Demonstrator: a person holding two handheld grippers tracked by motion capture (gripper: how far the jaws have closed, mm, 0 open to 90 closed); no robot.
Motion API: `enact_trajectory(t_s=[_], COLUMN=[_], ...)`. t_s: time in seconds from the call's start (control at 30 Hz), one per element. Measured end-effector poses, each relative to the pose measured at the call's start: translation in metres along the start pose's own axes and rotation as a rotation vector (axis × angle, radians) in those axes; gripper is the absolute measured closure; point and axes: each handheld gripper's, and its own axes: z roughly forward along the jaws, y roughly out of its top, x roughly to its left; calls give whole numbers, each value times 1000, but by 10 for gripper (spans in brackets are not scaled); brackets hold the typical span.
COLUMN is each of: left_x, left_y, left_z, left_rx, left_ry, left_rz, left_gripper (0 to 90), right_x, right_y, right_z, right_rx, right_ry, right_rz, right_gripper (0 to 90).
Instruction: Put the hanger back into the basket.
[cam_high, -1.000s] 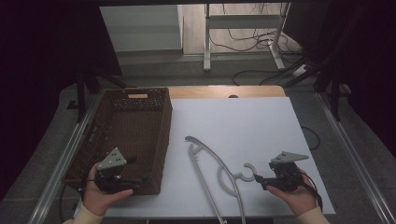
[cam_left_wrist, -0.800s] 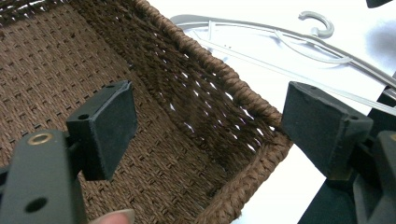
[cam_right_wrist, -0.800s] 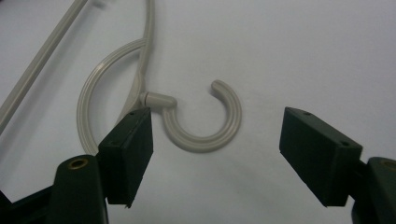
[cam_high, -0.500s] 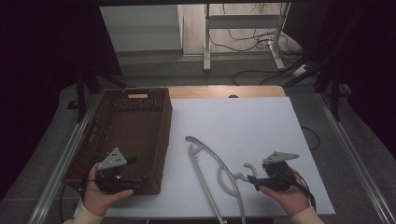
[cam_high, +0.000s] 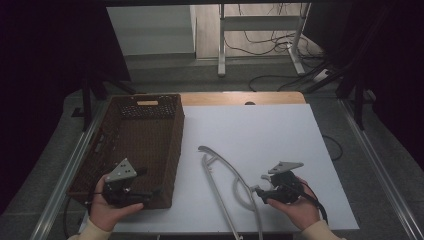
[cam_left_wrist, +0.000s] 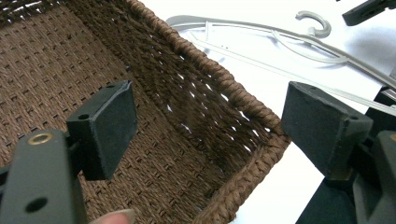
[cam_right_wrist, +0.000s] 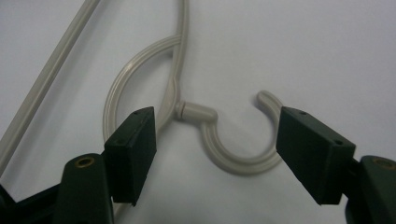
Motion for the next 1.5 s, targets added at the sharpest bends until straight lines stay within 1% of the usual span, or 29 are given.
enact_trajectory(t_s=[0.2,0.23,0.3,0.37,0.43,0.57,0.6,0.63,0.73,0.8,0.87,0.9,1.03,1.17,1.27,1.3,1.37,1.5], left_x=[1,1,1,1,1,1,2,2,2,3,3,3,3,2,2,2,2,2], left_y=[0,0,0,0,0,0,0,0,-1,-1,-1,-1,-1,-1,-1,-1,-1,-1], left_z=[0,0,0,-1,-1,-1,-1,-1,-2,-2,-2,-2,-2,-2,-2,-2,-2,-2], left_rx=[0,0,-1,-1,-2,-4,-5,-4,-5,-6,-7,-8,-6,-8,-6,-5,-3,-5], left_ry=[-1,-1,-1,-1,-1,-1,-2,-1,-1,0,-1,-1,-2,-2,-2,-2,-2,-2], left_rz=[-1,-1,0,0,-2,-3,-3,-4,-4,-6,-7,-6,-4,-5,-3,-3,0,-3], left_gripper=[184,184,184,184,184,184,184,184,184,184,184,184,184,184,184,184,184,184], right_x=[7,9,10,13,14,18,19,19,21,22,24,24,25,27,27,27,26,26], right_y=[13,18,19,27,30,39,42,42,47,48,49,49,49,50,52,52,54,56], right_z=[12,17,19,26,28,40,46,46,55,60,66,66,70,72,73,73,74,74], right_rx=[14,21,24,32,36,62,78,78,111,138,166,166,196,212,223,225,235,252], right_ry=[9,13,13,21,20,15,12,12,4,-8,-16,-16,-24,-15,2,-1,1,-11], right_rz=[-31,-38,-40,-46,-49,-57,-60,-60,-67,-76,-83,-83,-90,-90,-77,-72,-48,-20], right_gripper=[305,313,318,331,335,354,367,367,393,427,481,481,569,632,727,763,779,816])
